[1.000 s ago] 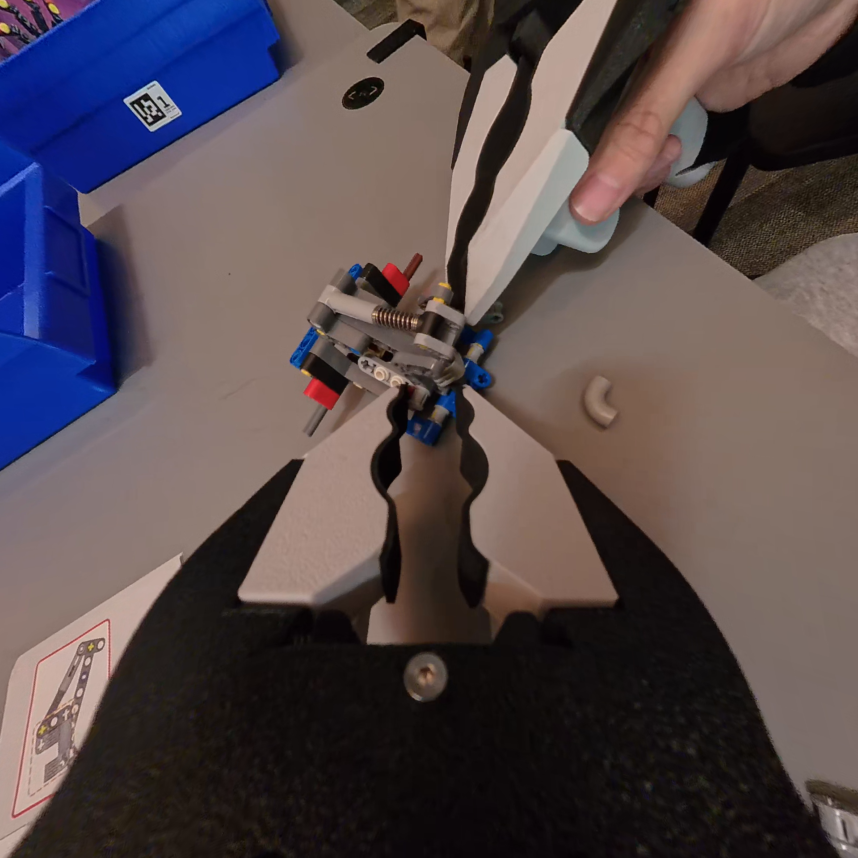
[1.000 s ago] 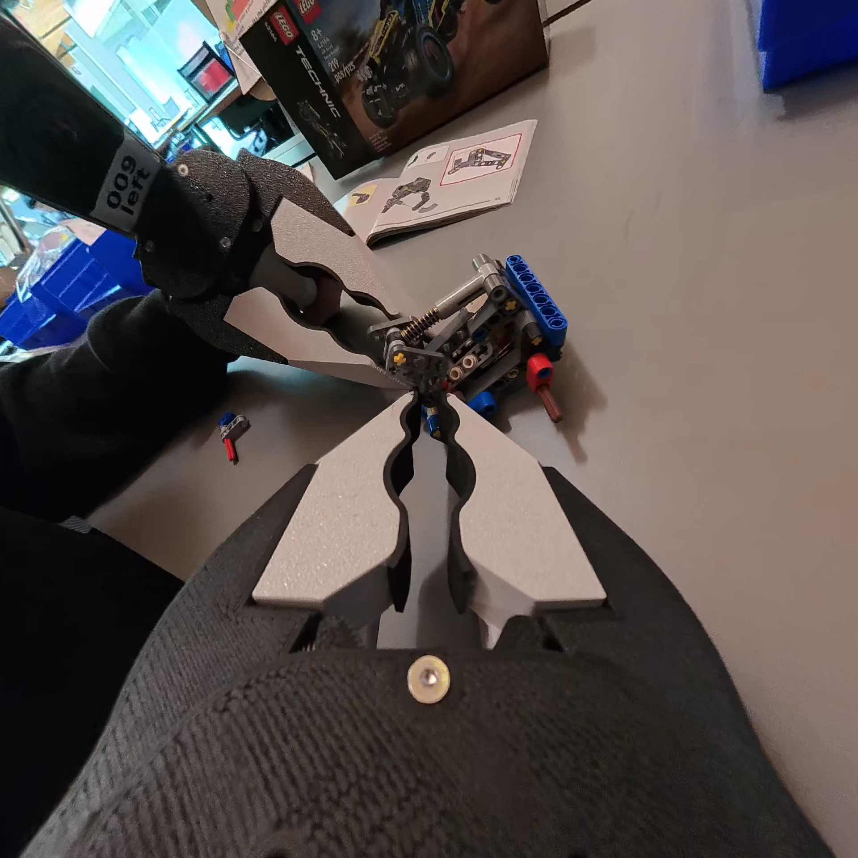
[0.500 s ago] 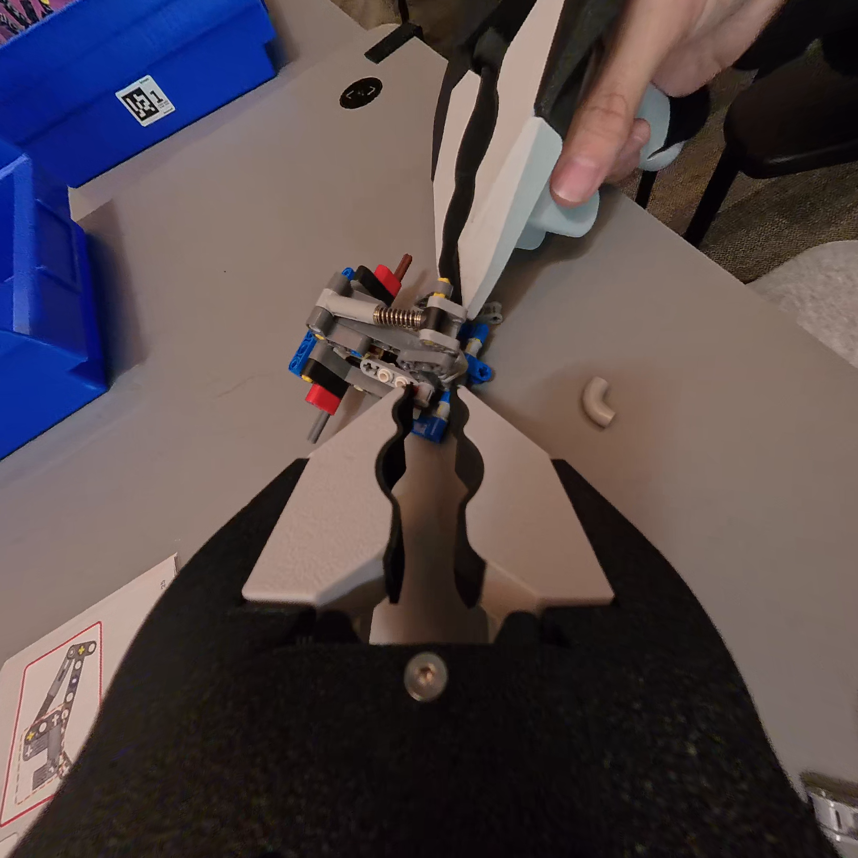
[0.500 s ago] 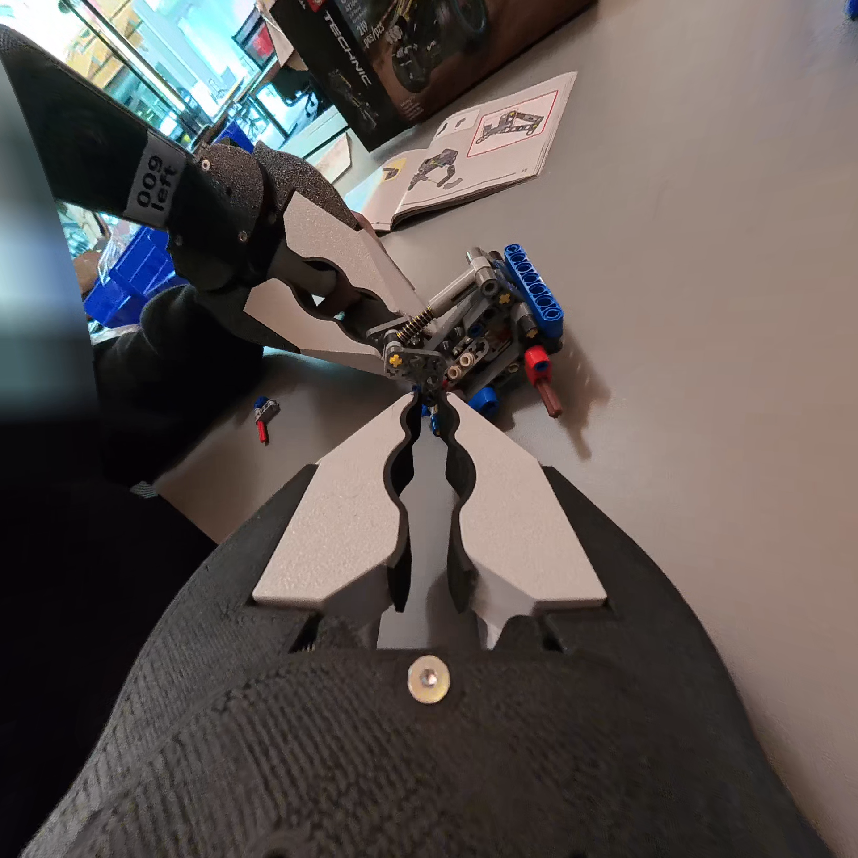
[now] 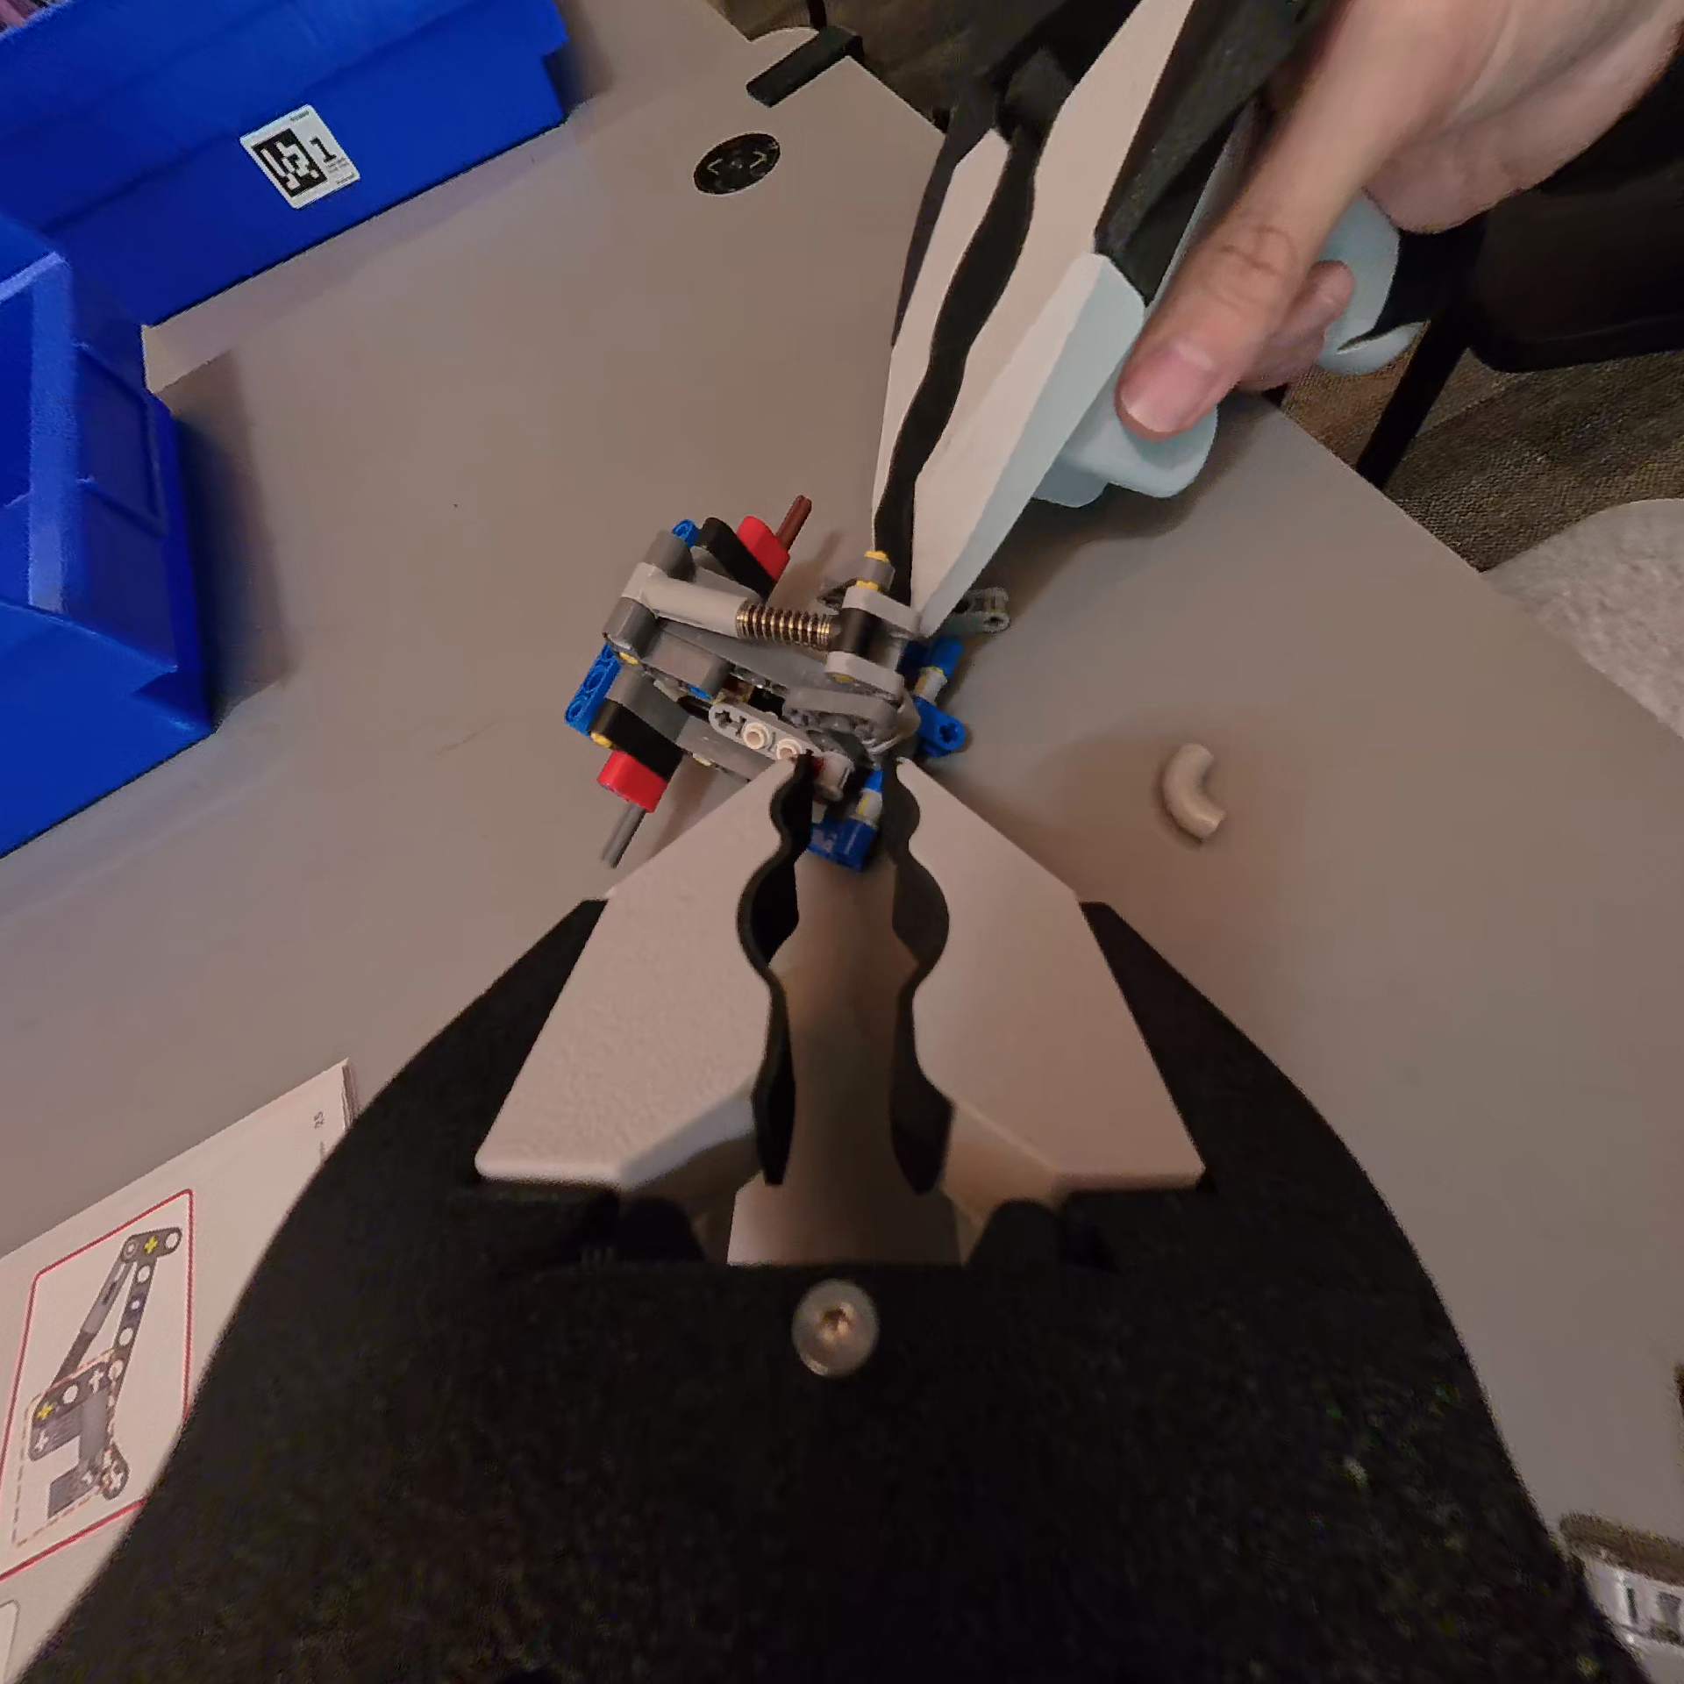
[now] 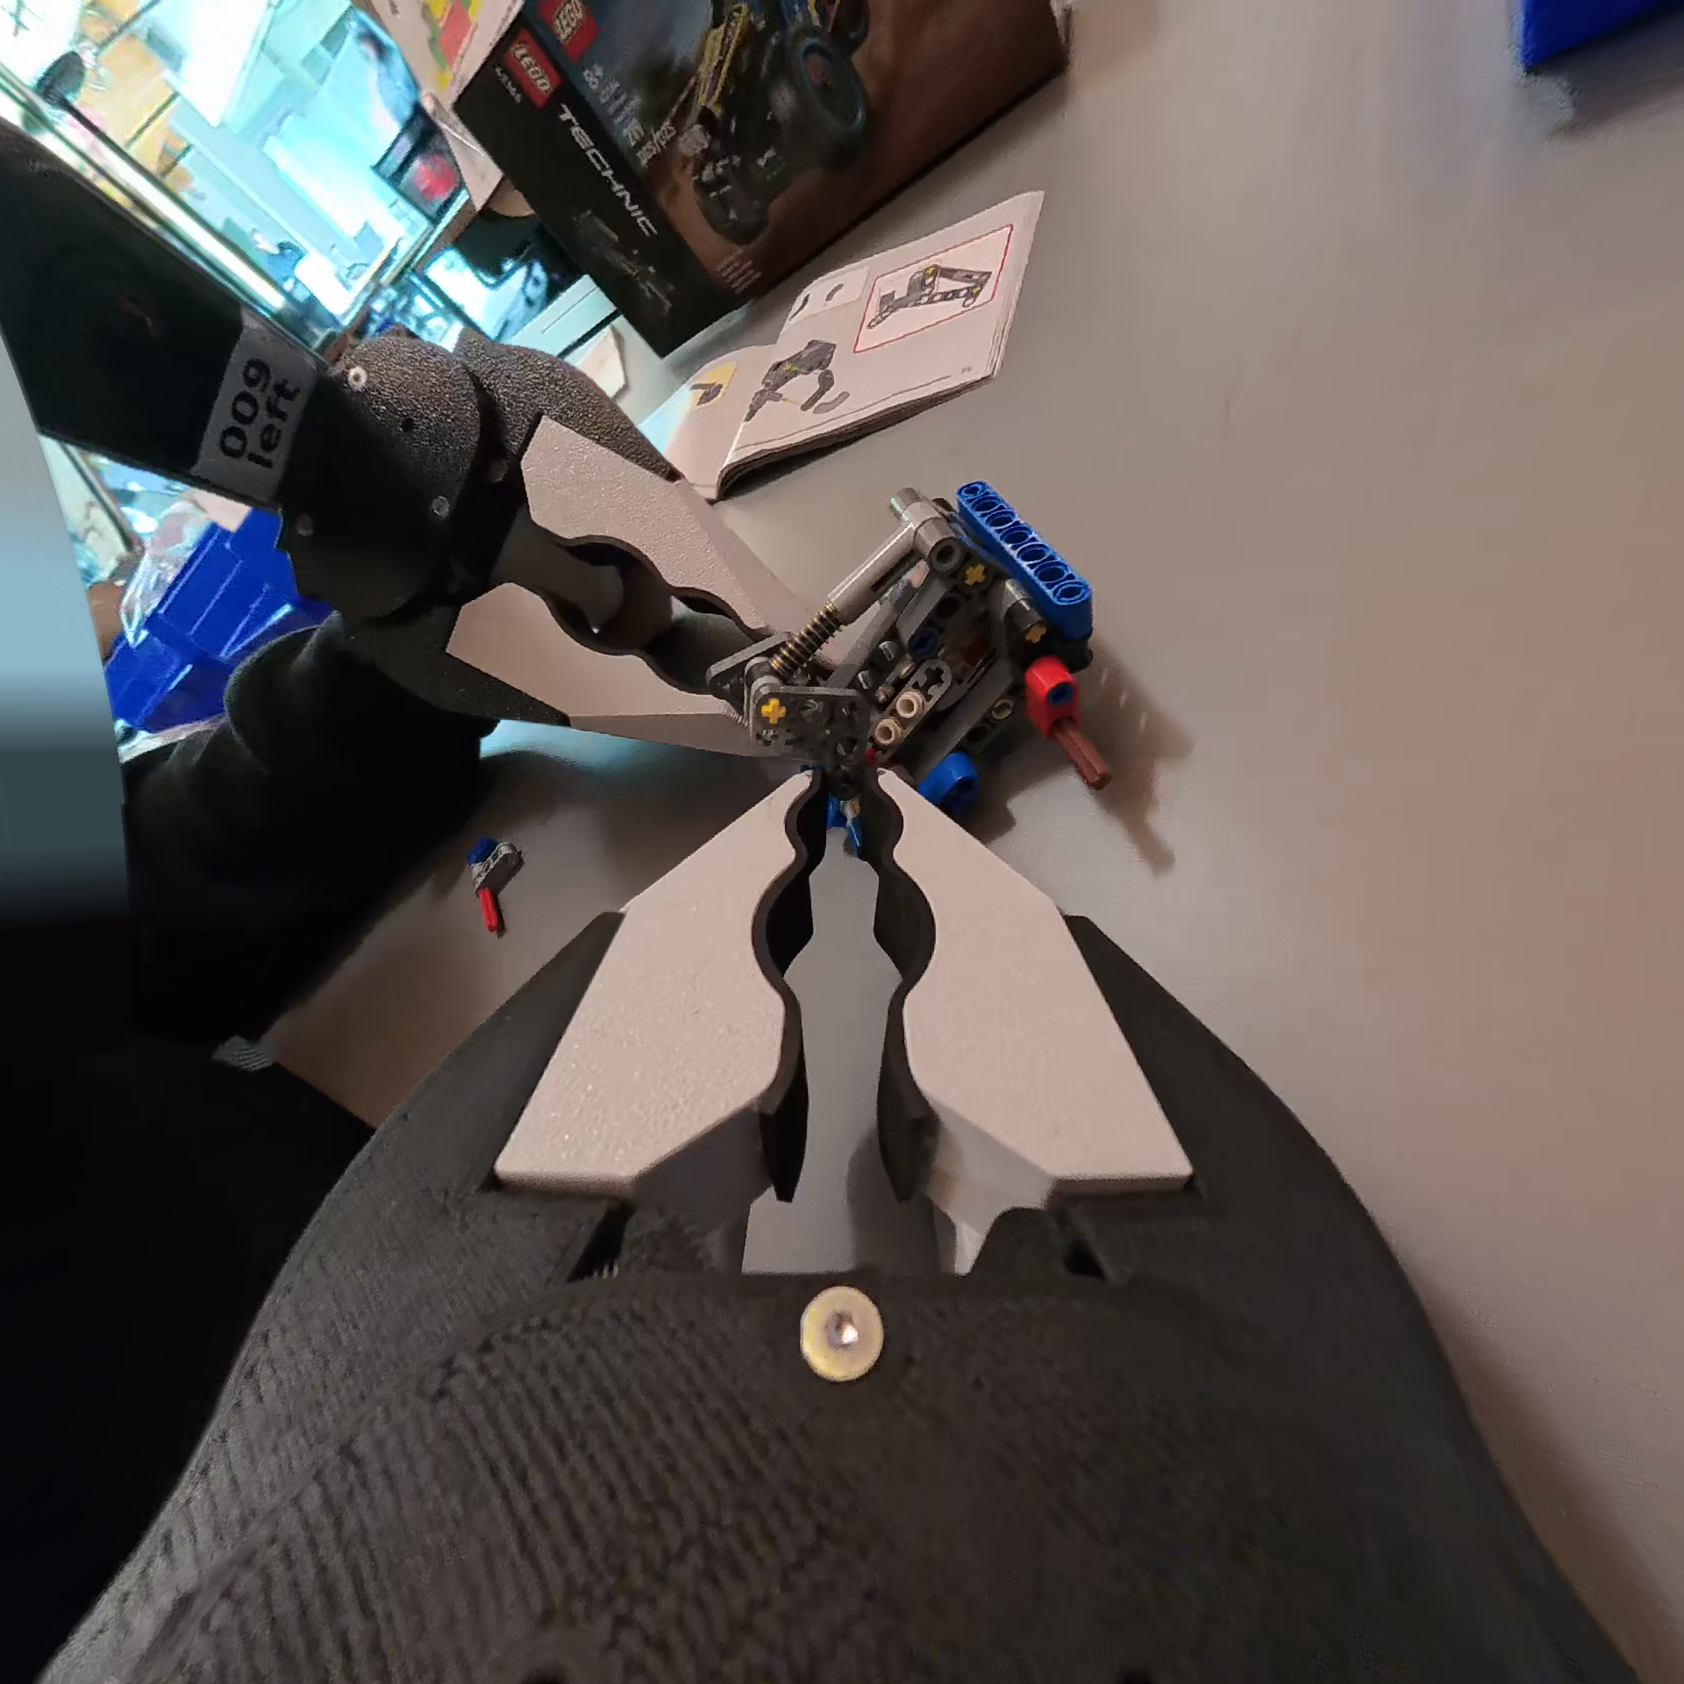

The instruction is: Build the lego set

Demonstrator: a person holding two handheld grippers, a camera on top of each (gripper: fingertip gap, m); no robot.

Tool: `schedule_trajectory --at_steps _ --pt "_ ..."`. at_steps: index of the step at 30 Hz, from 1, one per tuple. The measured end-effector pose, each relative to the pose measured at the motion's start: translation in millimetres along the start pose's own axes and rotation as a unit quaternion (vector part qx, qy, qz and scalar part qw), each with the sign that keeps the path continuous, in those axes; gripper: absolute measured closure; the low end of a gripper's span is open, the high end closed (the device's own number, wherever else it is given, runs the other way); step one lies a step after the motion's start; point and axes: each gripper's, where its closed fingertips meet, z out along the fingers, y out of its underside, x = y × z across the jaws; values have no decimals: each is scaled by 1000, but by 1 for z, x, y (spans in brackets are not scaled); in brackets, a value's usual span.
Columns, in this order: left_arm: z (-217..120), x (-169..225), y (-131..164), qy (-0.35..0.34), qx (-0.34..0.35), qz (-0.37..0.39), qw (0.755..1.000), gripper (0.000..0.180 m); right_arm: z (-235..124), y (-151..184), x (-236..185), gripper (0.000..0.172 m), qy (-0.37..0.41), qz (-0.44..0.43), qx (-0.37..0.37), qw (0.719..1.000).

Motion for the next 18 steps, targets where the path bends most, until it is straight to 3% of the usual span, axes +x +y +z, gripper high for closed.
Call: schedule_trajectory --at_steps 18 --pt "-2 -5 3 -1 -2 -22 1000 171 5 -8 5 164 48 -60 15 997"
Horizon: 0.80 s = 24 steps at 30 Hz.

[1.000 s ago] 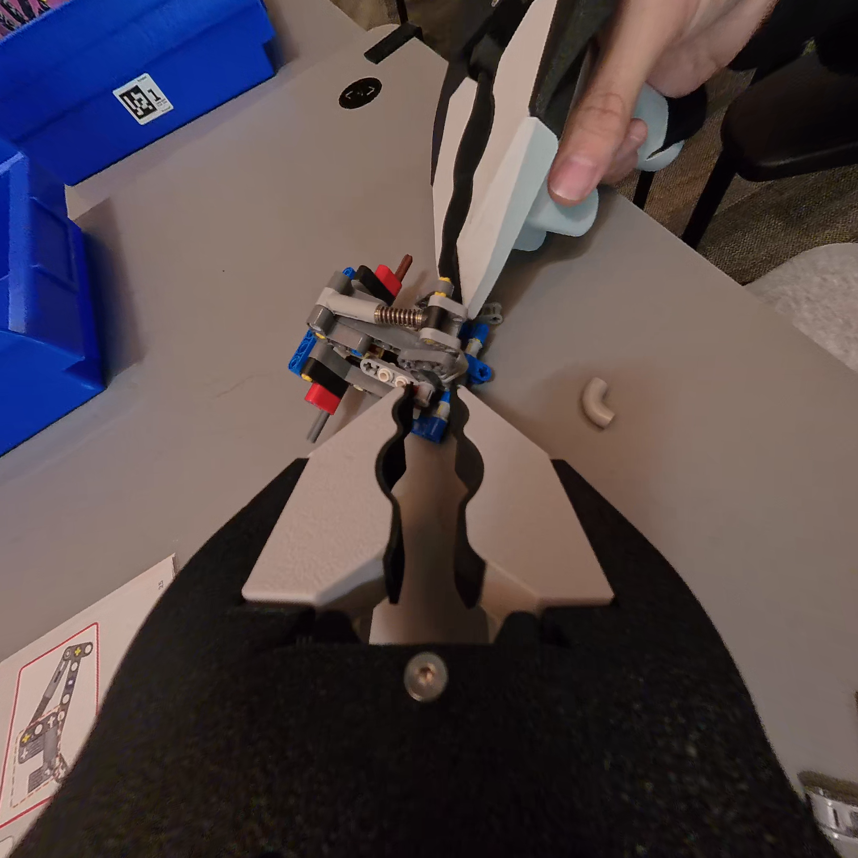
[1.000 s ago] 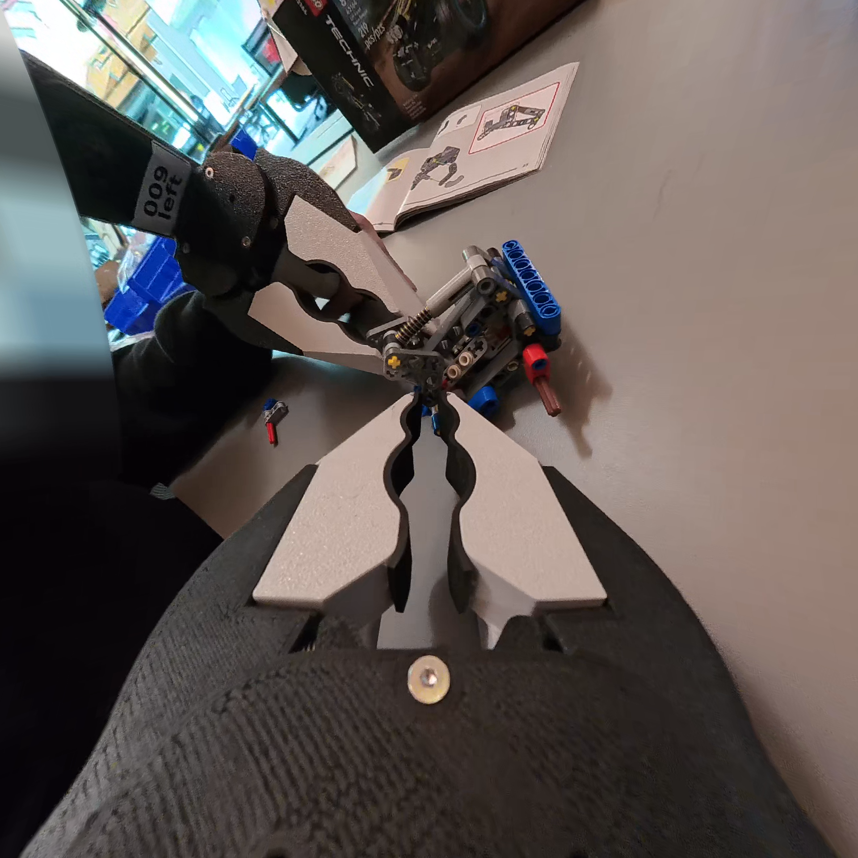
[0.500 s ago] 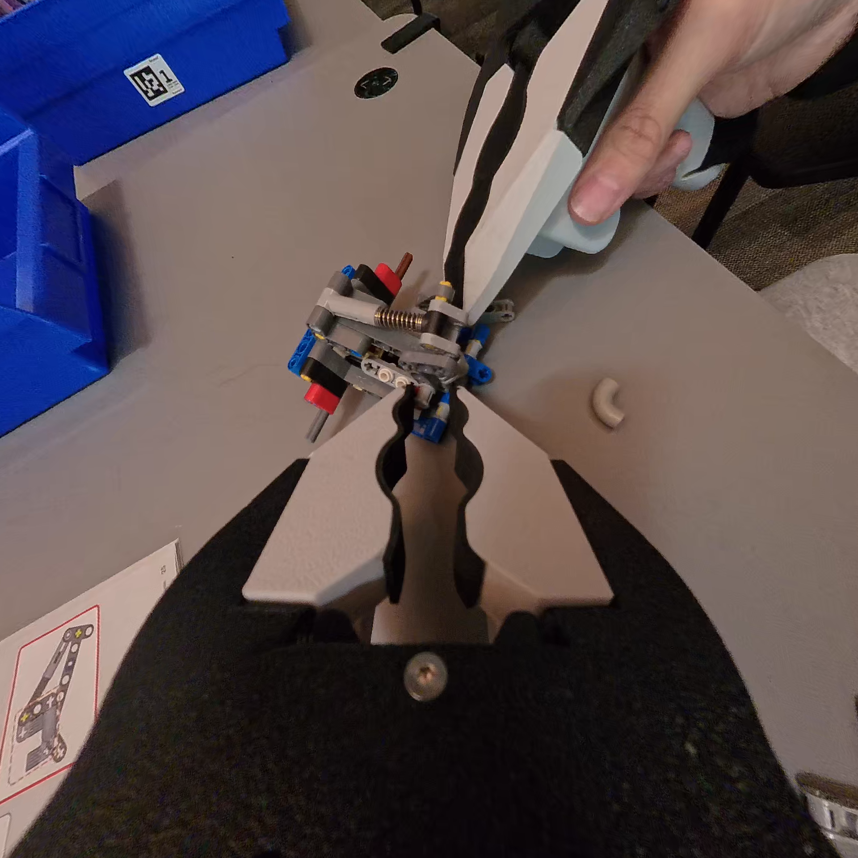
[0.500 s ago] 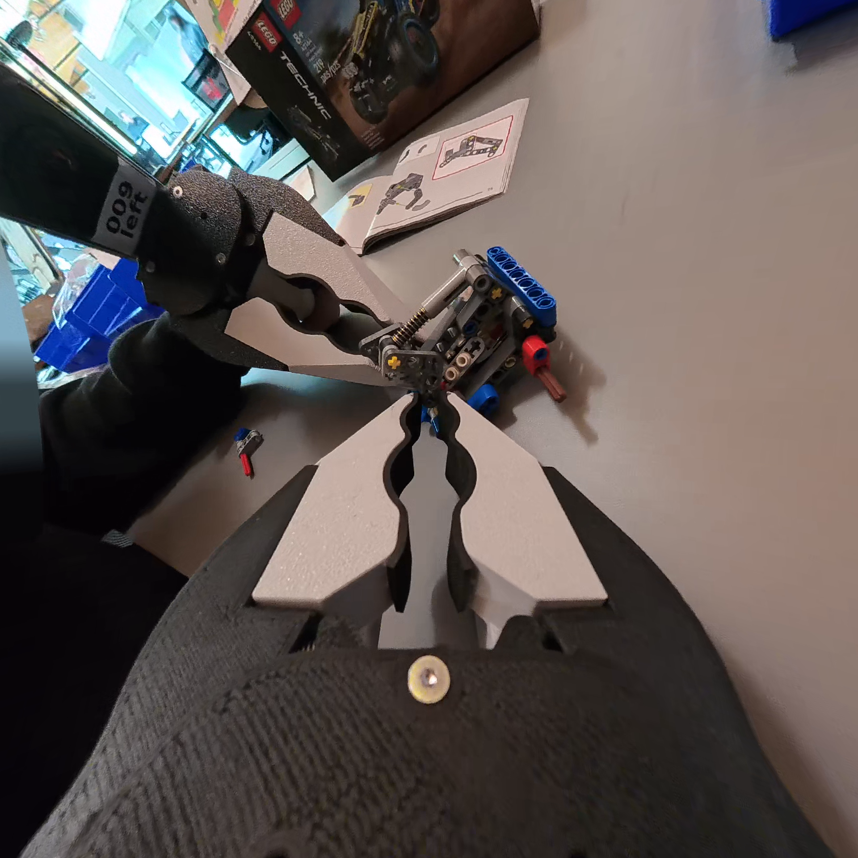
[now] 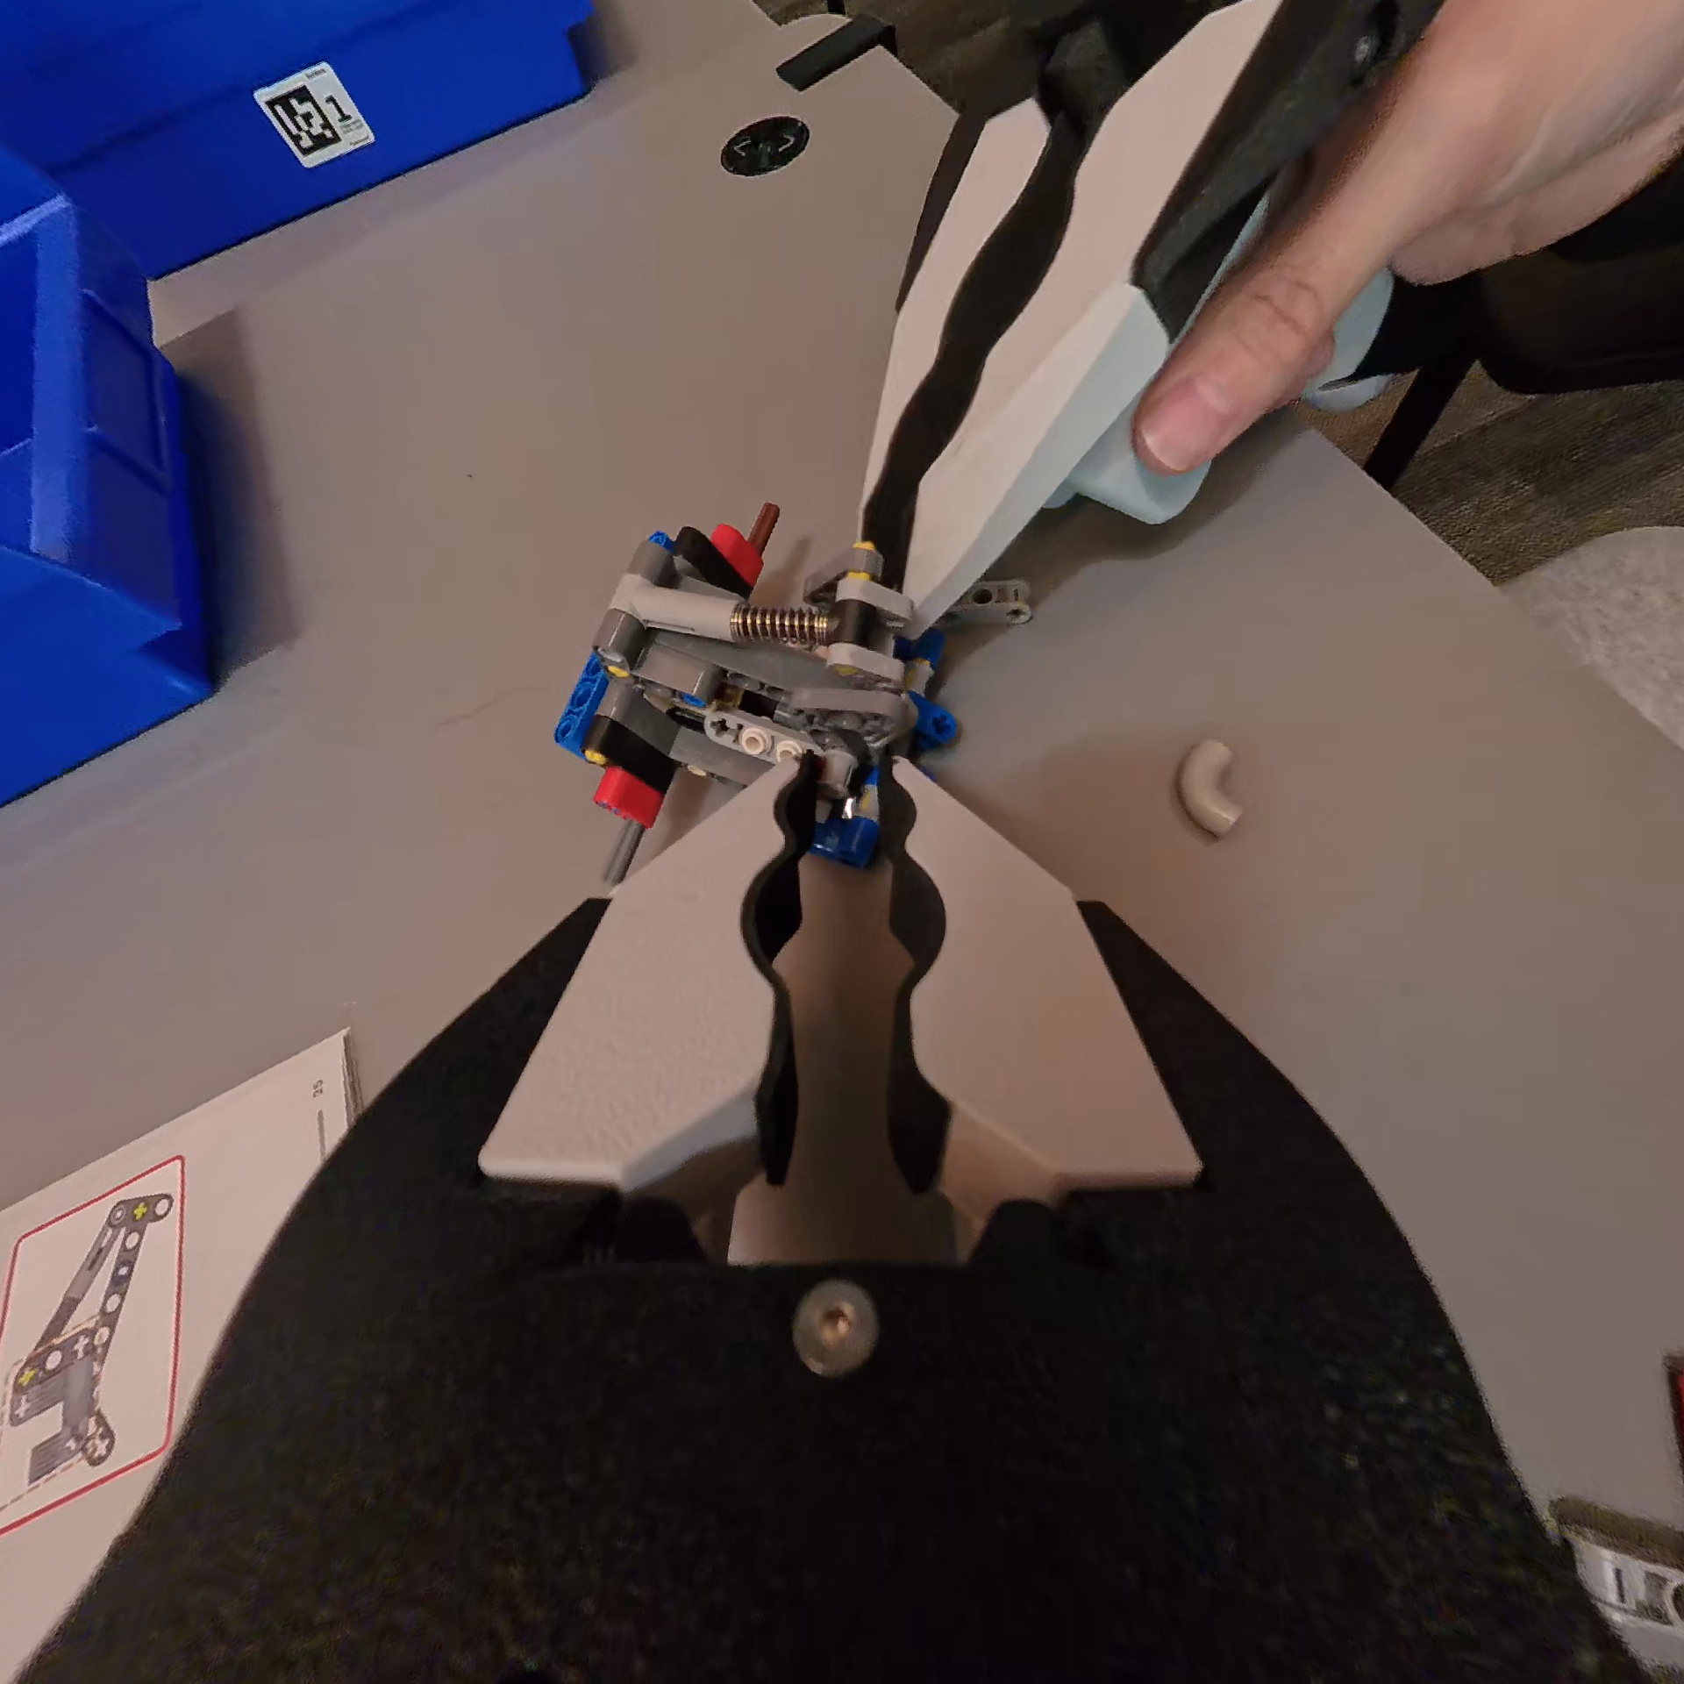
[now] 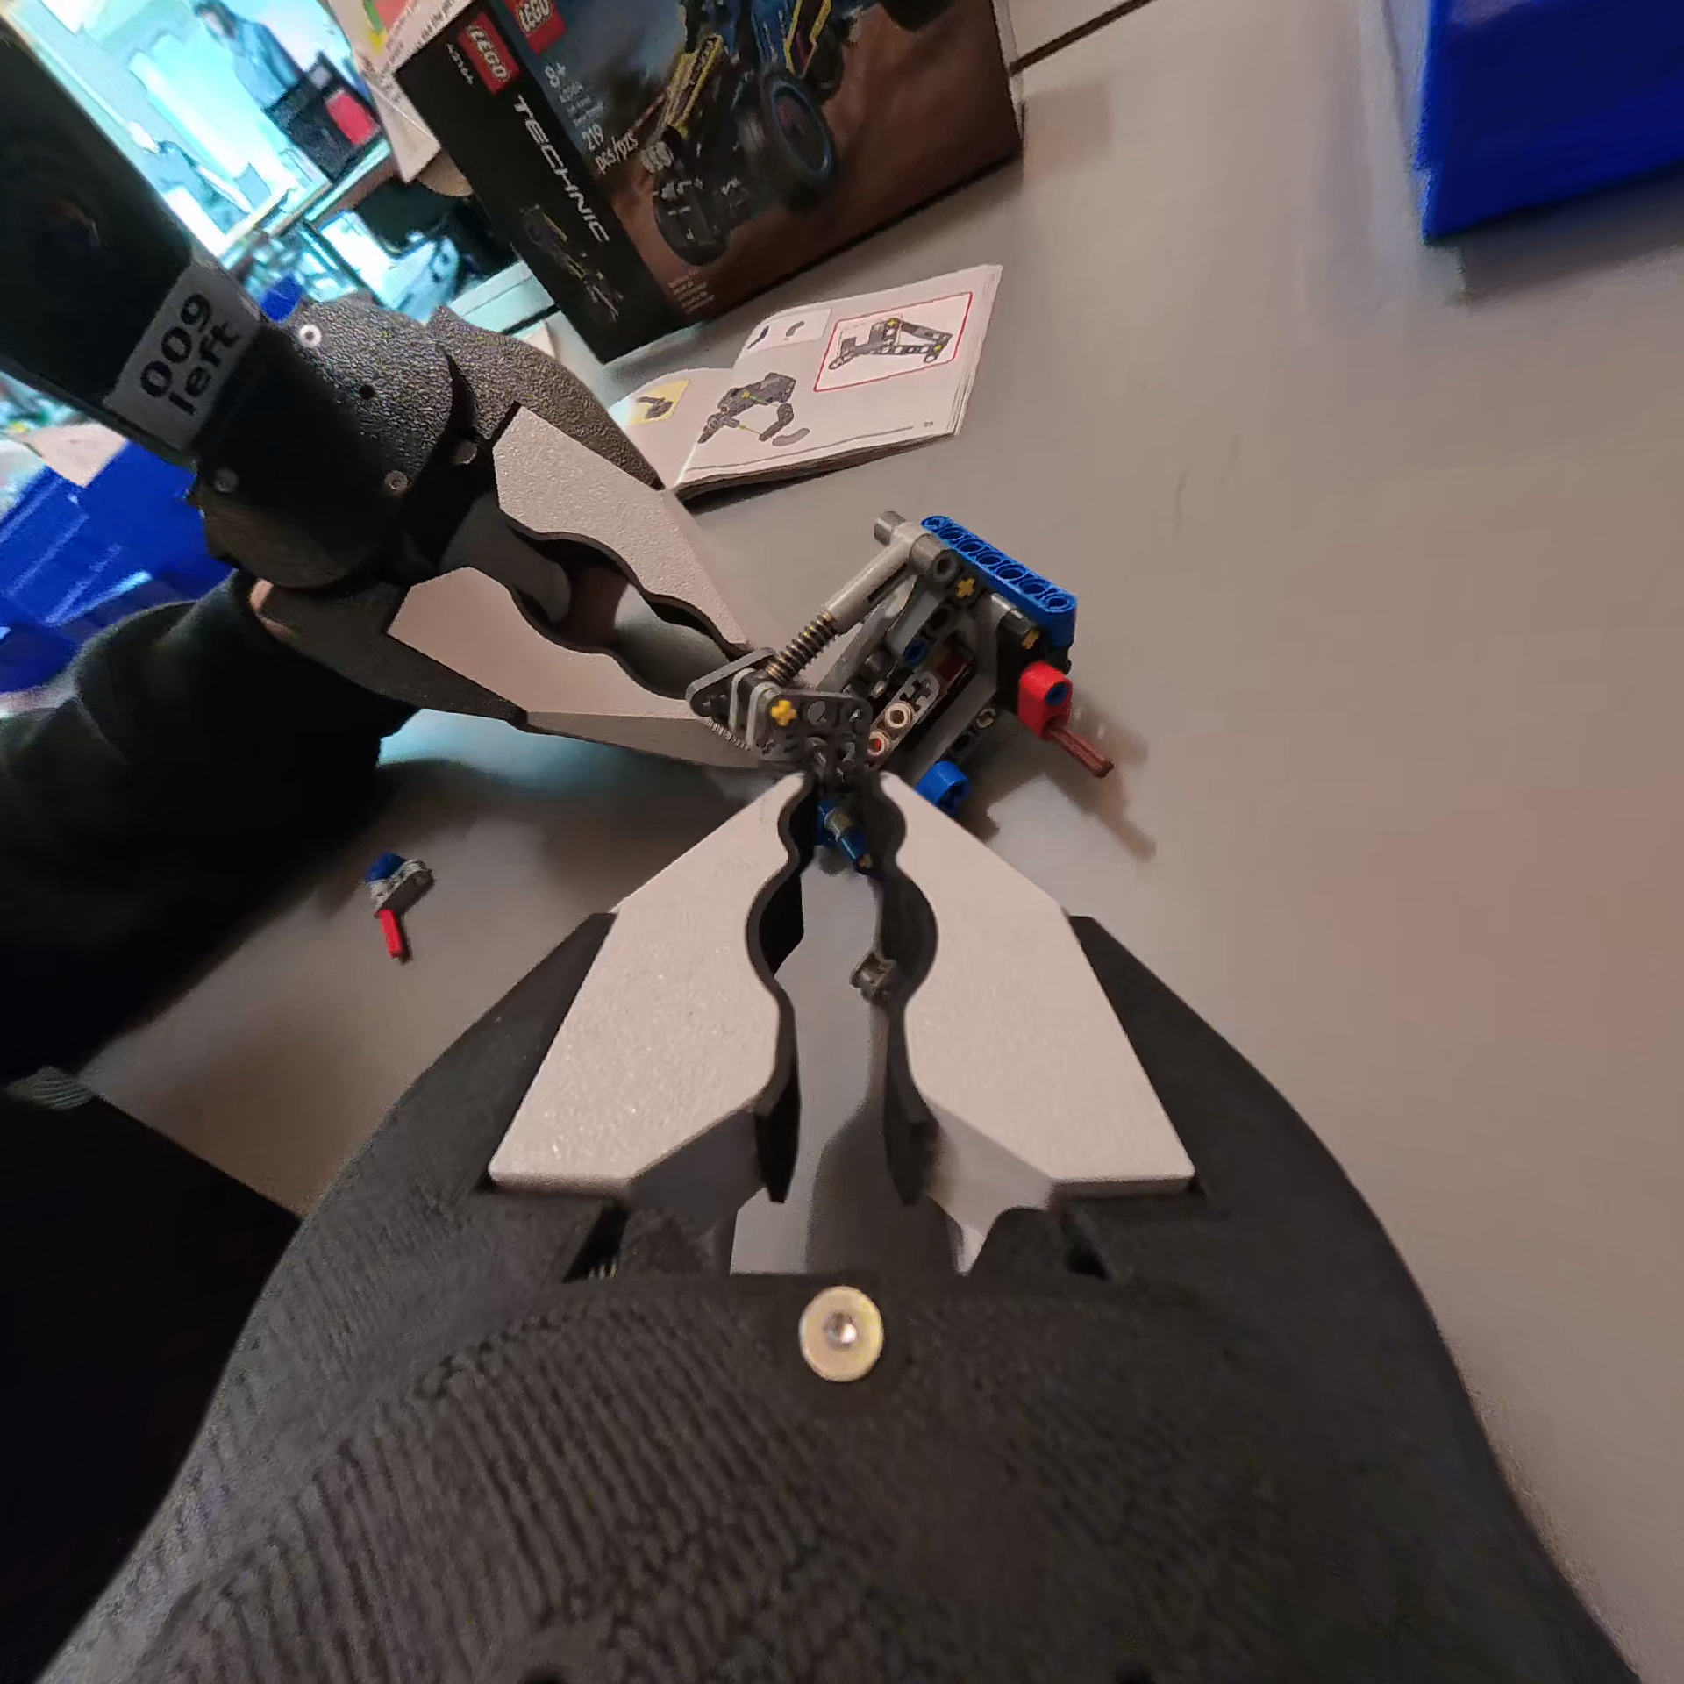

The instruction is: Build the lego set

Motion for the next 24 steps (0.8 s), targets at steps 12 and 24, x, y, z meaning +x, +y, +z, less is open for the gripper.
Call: schedule_trajectory --at_steps 12,24 --pt "0 0 0 1 0 -3 1000 171 -1 4 4 165 128 -142 1 982" --pt "1 -2 -1 -14 -4 -10 1000 172 2 1 11 171 280 -261 -19 924"
